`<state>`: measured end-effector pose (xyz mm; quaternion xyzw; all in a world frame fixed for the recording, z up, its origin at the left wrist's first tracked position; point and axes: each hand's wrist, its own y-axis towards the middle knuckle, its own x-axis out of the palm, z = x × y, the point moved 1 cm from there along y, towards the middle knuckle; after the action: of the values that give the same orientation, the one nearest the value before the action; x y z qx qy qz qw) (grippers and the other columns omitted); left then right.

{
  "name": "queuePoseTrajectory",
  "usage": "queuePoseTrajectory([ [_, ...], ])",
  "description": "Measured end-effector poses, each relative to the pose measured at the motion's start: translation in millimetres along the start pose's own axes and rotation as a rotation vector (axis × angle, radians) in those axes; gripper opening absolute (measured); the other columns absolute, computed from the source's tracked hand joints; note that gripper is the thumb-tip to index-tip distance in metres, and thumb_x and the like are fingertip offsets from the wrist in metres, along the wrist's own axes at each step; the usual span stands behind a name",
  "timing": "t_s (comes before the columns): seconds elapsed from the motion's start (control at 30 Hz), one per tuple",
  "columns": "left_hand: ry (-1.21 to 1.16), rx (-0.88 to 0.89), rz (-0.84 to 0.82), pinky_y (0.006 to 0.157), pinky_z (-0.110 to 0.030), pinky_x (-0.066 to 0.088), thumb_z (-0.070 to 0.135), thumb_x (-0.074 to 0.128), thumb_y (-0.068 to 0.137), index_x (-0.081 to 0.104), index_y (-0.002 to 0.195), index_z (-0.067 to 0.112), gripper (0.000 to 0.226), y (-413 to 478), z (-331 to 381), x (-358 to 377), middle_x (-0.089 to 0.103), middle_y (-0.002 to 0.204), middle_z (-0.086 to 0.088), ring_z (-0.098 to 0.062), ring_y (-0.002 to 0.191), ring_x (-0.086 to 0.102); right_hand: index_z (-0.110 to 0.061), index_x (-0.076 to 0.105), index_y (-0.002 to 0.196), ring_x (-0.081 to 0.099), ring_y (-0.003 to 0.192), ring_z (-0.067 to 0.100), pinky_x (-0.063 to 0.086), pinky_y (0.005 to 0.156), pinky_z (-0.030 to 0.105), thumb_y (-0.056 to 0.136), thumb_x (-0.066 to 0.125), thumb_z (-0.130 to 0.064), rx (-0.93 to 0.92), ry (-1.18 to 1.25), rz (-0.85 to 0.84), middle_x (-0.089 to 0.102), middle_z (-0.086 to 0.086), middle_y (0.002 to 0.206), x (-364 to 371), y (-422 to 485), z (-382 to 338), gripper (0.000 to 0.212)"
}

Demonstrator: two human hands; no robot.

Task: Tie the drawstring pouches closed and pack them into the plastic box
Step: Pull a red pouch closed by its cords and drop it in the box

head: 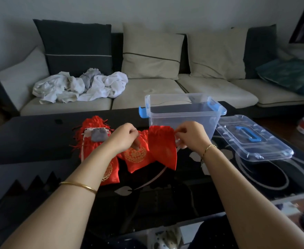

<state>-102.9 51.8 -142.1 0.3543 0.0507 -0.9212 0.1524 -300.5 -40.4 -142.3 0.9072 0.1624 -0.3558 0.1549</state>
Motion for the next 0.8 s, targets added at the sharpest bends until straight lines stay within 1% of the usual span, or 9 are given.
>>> queuePoseTrajectory([
  [0.07,-0.094,-0.053,-0.001,0.072,-0.045,0.057,0.018,0.041,0.099,0.053,0.084,0.005,0.023,-5.0,-5.3,1.1,0.067,0.078,-0.023,-0.031,0.066,0.069,-0.012,0.067,0.085,0.068,0.058,0.021,0.059,0.061,0.036,0.089,0.058,-0.009,0.009,-0.022,-0.025,0.068,0.007,0.077,6.2,-0.3,0.4,0.011],
  [0.13,-0.26,-0.143,-0.014,0.057,-0.032,0.056,0.016,0.041,0.1,0.052,0.087,0.007,0.019,-9.7,-7.0,2.9,0.061,0.066,-0.012,-0.019,0.053,0.062,-0.018,0.068,0.084,0.067,0.058,0.021,0.058,0.063,0.037,0.089,0.059,-0.015,-0.007,-0.078,-0.017,0.068,0.004,0.075,4.8,1.1,-0.8,0.011],
  [0.2,-0.391,-0.194,-0.037,0.054,-0.029,0.054,0.014,0.045,0.099,0.054,0.086,0.008,0.016,-11.3,-7.3,3.6,0.054,0.062,-0.005,-0.012,0.047,0.054,-0.016,0.07,0.086,0.067,0.061,0.024,0.058,0.067,0.039,0.089,0.059,-0.015,-0.02,-0.097,0.014,0.068,0.005,0.076,0.9,1.0,-1.8,0.011],
  [0.27,-0.472,-0.213,-0.069,0.057,-0.028,0.053,0.015,0.049,0.098,0.056,0.085,0.008,0.016,-9.6,-6.9,4.0,0.051,0.06,-0.003,-0.009,0.043,0.053,-0.013,0.07,0.087,0.065,0.06,0.023,0.057,0.066,0.038,0.089,0.058,-0.014,-0.022,-0.074,0.034,0.068,0.007,0.076,-1.0,-0.6,-1.6,0.013],
  [0.37,-0.592,-0.267,-0.117,0.053,-0.025,0.054,0.016,0.052,0.096,0.06,0.088,0.006,0.016,-5.9,-1.7,7.4,0.052,0.061,-0.002,-0.01,0.046,0.054,-0.013,0.068,0.084,0.064,0.054,0.017,0.053,0.053,0.025,0.09,0.055,-0.012,-0.018,-0.008,0.053,0.066,0.004,0.072,-1.8,-2.7,-2.4,0.015],
  [0.43,-0.633,-0.31,-0.175,0.05,-0.024,0.053,0.02,0.053,0.095,0.061,0.085,0.005,0.019,-4.5,1.5,11.7,0.052,0.057,-0.002,-0.011,0.047,0.054,-0.014,0.067,0.088,0.067,0.055,0.019,0.049,0.045,0.018,0.091,0.054,-0.011,0.008,0.079,0.061,0.066,0.004,0.074,-2.8,-2.9,-1.5,0.014],
  [0.57,-0.643,-0.348,-0.302,0.048,-0.023,0.05,0.026,0.055,0.093,0.062,0.08,0.006,0.025,-3.4,4.3,17.7,0.05,0.052,-0.001,-0.012,0.046,0.053,-0.011,0.066,0.091,0.069,0.061,0.025,0.047,0.043,0.018,0.092,0.053,-0.009,0.034,0.164,0.068,0.067,0.009,0.077,-2.5,-3.2,1.0,0.013],
  [0.67,-0.589,-0.323,-0.266,0.051,-0.023,0.048,0.018,0.058,0.092,0.061,0.075,0.009,0.019,-1.0,4.0,16.3,0.052,0.056,-0.002,-0.012,0.05,0.053,-0.01,0.066,0.089,0.068,0.059,0.025,0.049,0.045,0.02,0.092,0.052,-0.009,0.043,0.196,0.08,0.067,0.011,0.074,-1.9,-2.5,3.2,0.014],
  [0.8,-0.561,-0.321,-0.177,0.061,-0.026,0.045,0.016,0.054,0.095,0.059,0.077,0.01,0.02,-1.7,2.0,8.1,0.06,0.074,-0.003,-0.014,0.068,0.059,-0.005,0.065,0.096,0.069,0.063,0.026,0.052,0.051,0.025,0.093,0.048,-0.005,0.075,0.165,0.088,0.069,0.015,0.077,-4.6,-1.4,9.6,0.017],
])
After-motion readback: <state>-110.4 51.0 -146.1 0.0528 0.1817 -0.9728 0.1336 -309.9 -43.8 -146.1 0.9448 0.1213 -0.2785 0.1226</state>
